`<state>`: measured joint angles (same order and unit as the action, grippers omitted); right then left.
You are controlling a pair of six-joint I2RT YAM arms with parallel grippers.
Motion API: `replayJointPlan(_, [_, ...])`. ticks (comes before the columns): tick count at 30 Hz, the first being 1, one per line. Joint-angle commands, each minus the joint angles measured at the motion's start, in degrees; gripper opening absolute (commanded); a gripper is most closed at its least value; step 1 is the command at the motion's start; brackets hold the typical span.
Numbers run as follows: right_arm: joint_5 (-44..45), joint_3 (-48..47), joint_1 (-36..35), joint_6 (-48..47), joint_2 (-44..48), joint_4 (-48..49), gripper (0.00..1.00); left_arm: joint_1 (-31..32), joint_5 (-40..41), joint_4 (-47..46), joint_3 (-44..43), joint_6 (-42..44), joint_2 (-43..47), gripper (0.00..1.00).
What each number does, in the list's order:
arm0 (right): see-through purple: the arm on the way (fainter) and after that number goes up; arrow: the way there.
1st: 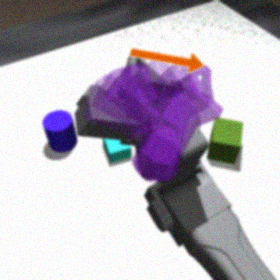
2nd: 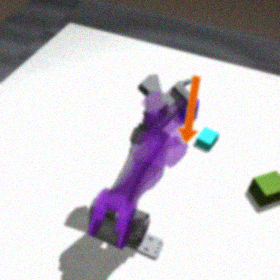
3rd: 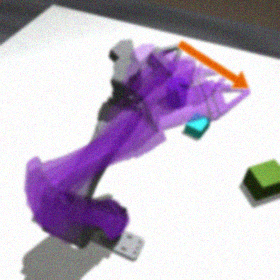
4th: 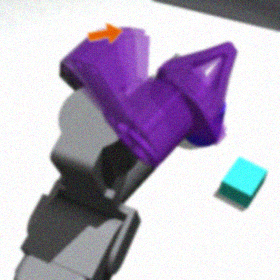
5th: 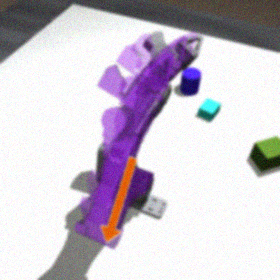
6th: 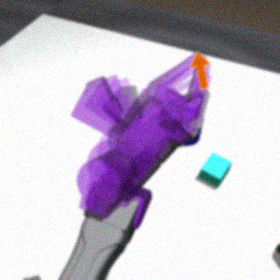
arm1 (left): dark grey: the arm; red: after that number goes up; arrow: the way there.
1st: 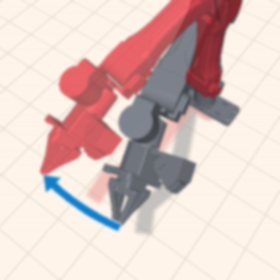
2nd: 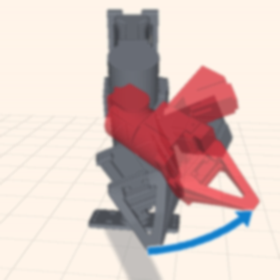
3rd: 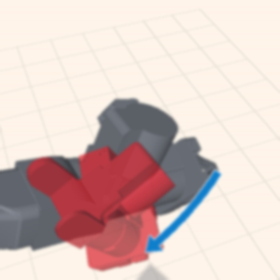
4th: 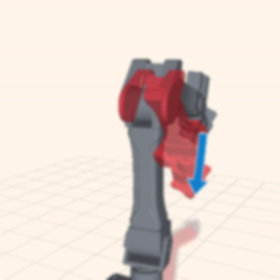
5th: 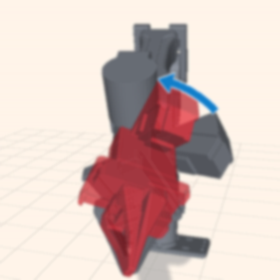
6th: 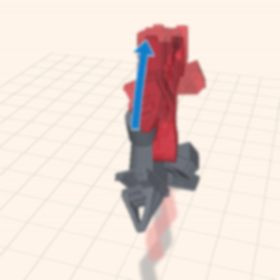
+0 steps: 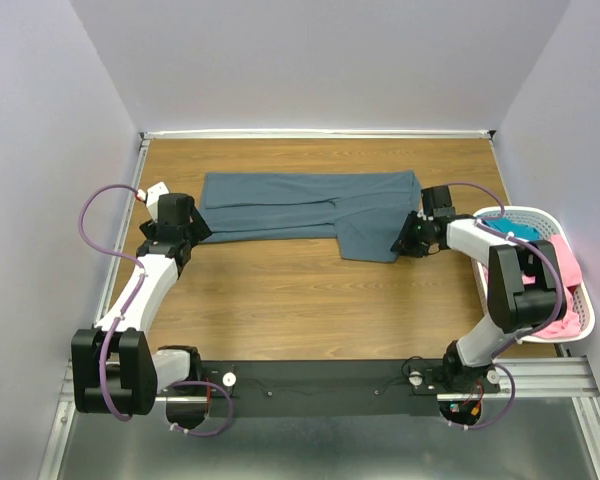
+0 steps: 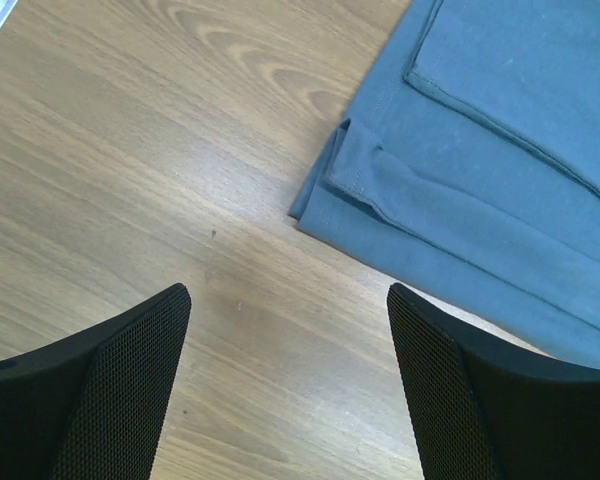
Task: Fold and stack the t-shirts
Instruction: Fold the tshirt
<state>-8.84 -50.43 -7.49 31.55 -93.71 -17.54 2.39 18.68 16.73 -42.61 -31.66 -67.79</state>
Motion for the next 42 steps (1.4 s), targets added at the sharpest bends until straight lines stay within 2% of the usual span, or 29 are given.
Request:
replayJointPlan(1, [-1.9, 0.4, -0.2, 1.3, -1.1, 1.5, 0.20, 0.4, 2.0, -1.7, -0.4, 0.6, -0.4, 0.86])
replayJointPlan(5, [-2.7, -3.5, -0.1, 1.8, 0.4, 1.2, 0.01, 0.4, 1.9, -1.9, -0.5, 0.6, -0.4, 0.85])
replayJointPlan(9, [-2.8, -11.1, -0.2, 2.5, -1.4, 0.8, 0.00, 0.4, 1.8, -1.9, -0.6, 0.6, -0.8, 0.85])
replayJointPlan(19, [-1.8, -34.4, -0.1, 3.7, -17.9, 0.8, 0.01, 0.5, 1.3, -2.0, -0.6, 0.6, -1.7, 0.84])
replayJointPlan(26, [-1.4, -47.1, -0.2, 3.0, -28.5, 0.8, 0.01, 0.7, 0.9, -2.0, -0.5, 0.6, -1.9, 0.84])
replayJointPlan(36, [2.9, -53.5, -0.1, 2.8, -35.3, 0.8, 0.01, 1.1, -0.5, -2.2, -0.4, 1.1, -2.8, 0.83])
replayJointPlan(42, [3.7, -53.9, 0.1, 3.0, -35.6, 0.8, 0.01, 1.4, -6.3, -2.7, -1.4, 0.7, -5.4, 0.81])
